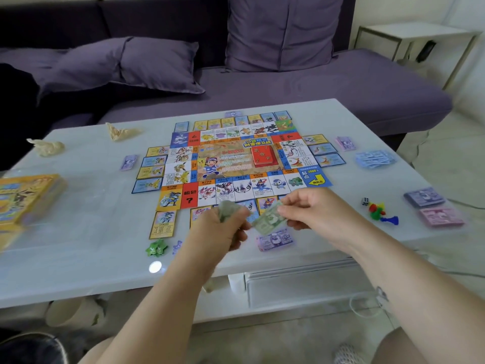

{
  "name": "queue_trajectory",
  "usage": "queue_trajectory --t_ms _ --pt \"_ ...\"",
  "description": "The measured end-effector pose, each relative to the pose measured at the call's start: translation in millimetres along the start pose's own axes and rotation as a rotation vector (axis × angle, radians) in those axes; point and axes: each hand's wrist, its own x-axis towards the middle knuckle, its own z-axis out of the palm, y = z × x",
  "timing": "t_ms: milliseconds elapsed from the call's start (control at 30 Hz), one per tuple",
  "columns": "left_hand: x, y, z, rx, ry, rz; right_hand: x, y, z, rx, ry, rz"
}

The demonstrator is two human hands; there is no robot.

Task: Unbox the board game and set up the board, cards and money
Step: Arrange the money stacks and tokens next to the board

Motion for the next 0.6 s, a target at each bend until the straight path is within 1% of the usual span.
queue_trajectory --t_ms 100,167,233,400,600 --pt "6.2 7.8 -15.1 -0.231 0.168 -0.027 2.5 8.9 -1.3 -0.069 0.077 0.008" --pt "6.8 12.7 -21.3 -0.389 0.186 -0.056 2.8 15.8 3.6 -0.115 0.097 -0.002" --pt "5.9 15.3 -22.1 -0.471 0.158 -0.085 2.9 21.7 10.8 -0.231 0.112 -0.034" --pt "3.5 15.1 -17.3 -0.54 0.12 -0.118 4.2 30.5 23.4 -0.46 0.125 -0.143" --pt "2.9 13.4 -18.0 -0.558 0.117 -0.118 3.6 37.0 30.8 -0.616 0.16 -0.145"
